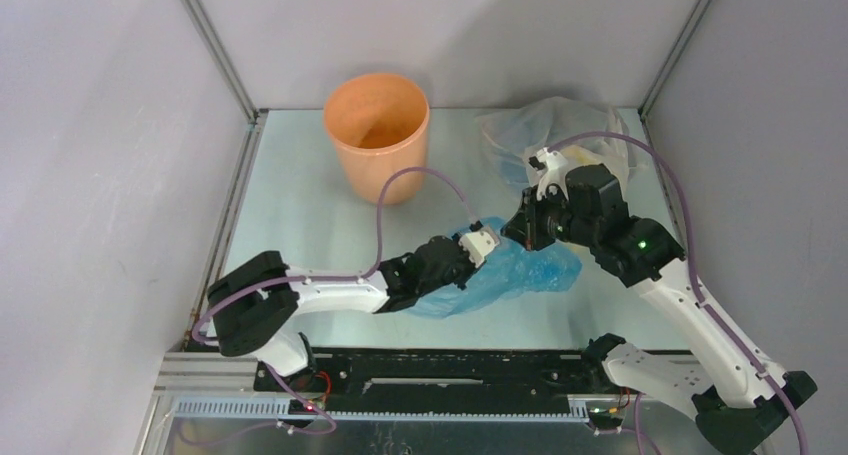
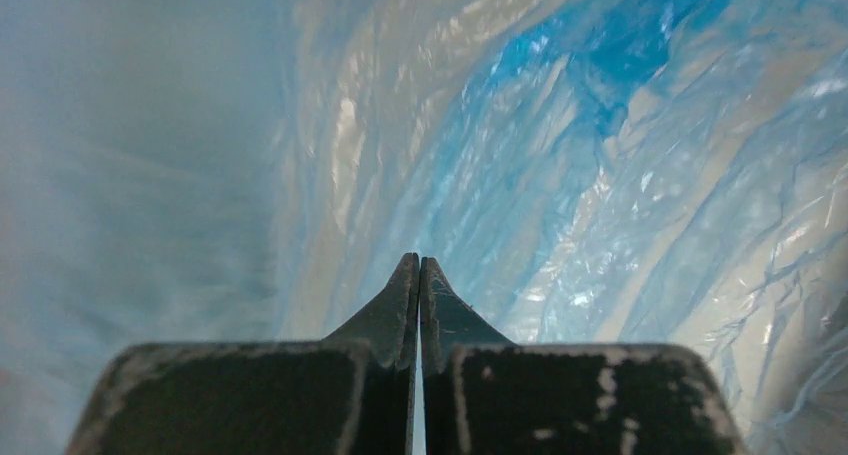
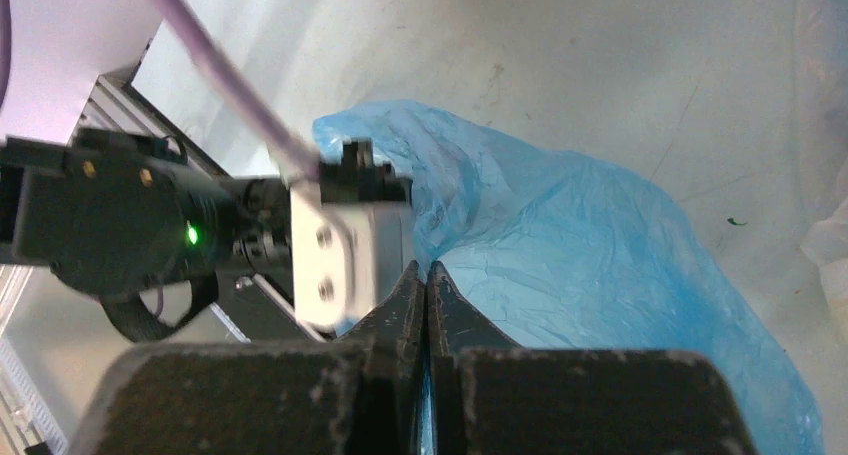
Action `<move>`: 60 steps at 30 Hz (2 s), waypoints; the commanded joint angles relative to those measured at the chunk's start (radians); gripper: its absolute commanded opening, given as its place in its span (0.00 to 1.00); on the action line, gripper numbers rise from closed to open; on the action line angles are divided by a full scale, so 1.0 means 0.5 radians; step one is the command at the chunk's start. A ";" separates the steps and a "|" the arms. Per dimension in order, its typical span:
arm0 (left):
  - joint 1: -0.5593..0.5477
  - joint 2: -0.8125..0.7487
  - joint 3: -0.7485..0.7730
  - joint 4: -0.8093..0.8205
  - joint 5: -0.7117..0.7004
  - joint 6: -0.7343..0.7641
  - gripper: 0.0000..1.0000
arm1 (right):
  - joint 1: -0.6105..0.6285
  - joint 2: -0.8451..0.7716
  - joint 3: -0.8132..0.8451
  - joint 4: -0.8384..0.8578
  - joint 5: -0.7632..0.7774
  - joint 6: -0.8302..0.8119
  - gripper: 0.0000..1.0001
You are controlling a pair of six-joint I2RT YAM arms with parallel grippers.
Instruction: Put the trash bags into the trash bin
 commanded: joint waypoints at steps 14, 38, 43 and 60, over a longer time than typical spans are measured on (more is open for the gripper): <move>-0.311 0.138 0.100 0.013 -0.237 0.244 0.00 | -0.027 -0.046 0.123 0.029 -0.152 0.043 0.00; -0.230 0.005 0.072 0.711 -0.106 0.132 0.00 | -0.027 -0.131 0.212 0.147 -0.389 0.263 0.00; -0.236 0.071 0.054 0.917 0.291 0.076 0.00 | -0.026 -0.134 0.209 0.185 -0.340 0.328 0.00; -0.267 0.013 -0.197 0.253 -0.082 -0.104 0.00 | -0.174 -0.288 0.417 0.172 -0.165 0.415 0.00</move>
